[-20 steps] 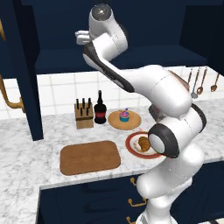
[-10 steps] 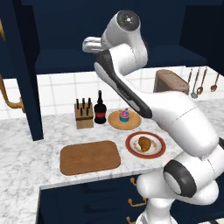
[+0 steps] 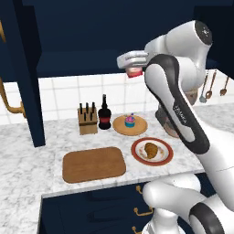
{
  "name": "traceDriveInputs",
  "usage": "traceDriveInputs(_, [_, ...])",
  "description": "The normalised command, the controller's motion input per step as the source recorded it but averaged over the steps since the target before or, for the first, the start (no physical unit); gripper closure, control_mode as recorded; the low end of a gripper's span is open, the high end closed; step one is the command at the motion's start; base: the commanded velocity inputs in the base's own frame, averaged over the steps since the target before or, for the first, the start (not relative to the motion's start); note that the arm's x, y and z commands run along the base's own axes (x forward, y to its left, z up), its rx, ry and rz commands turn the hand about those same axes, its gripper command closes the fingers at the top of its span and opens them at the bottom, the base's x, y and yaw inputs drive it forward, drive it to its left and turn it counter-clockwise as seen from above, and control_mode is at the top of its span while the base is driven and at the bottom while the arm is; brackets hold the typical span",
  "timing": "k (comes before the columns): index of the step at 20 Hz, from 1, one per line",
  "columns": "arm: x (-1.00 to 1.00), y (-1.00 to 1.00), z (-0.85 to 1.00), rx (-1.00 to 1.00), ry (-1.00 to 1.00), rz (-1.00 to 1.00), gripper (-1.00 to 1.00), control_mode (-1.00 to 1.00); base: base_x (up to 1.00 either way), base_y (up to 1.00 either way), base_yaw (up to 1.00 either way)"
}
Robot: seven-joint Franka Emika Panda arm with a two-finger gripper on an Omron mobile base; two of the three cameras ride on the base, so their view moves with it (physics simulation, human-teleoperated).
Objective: From the different types of pastries on the counter, select a croissant and place it on the cutting board. Then retrieve a jar of jam from the cabinet and place it alongside the croissant on the cutting board.
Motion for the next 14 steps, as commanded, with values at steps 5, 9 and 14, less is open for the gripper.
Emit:
traceDriveInputs(5, [-0.89,-0.25,-0.12,0.00,0.02,0.36,1.00,-1.00,0.00,0.00,0.00])
traceDriveInputs(9, [-0.48,-0.05,-0.54,0.00,0.03,0.38,1.00,-1.00,0.00,0.00,0.00])
traceDriveInputs(14, [0.00,0.01,-0.82,-0.03,-0.09,0.38,1.00,-1.00,0.00,0.00,0.00])
